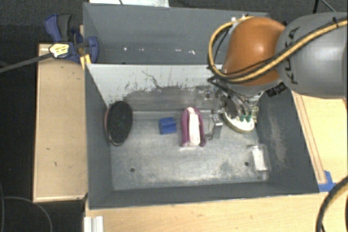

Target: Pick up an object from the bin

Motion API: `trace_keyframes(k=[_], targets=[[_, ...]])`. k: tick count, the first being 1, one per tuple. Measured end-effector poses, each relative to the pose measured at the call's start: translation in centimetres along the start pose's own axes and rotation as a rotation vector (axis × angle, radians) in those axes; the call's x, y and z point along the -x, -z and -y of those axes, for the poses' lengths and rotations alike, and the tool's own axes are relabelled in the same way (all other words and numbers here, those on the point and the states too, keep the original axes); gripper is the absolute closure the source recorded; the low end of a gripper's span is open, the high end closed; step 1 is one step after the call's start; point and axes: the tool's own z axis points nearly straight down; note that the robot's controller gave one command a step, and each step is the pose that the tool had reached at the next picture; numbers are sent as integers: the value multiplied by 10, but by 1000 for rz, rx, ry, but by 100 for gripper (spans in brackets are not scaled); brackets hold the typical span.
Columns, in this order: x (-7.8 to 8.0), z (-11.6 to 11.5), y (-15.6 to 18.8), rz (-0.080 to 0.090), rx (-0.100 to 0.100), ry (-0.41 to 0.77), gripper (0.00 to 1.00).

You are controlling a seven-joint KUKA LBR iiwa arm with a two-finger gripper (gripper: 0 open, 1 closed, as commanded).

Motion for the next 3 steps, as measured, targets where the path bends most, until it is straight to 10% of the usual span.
trace_keyframes(k=[1, 2, 3], targets=[[-29, 119, -57, -12, -1, 97, 0], [-19, 147, -76, -4, 0, -123, 0], [-19, 146, -76, -3, 1, -124, 100]])
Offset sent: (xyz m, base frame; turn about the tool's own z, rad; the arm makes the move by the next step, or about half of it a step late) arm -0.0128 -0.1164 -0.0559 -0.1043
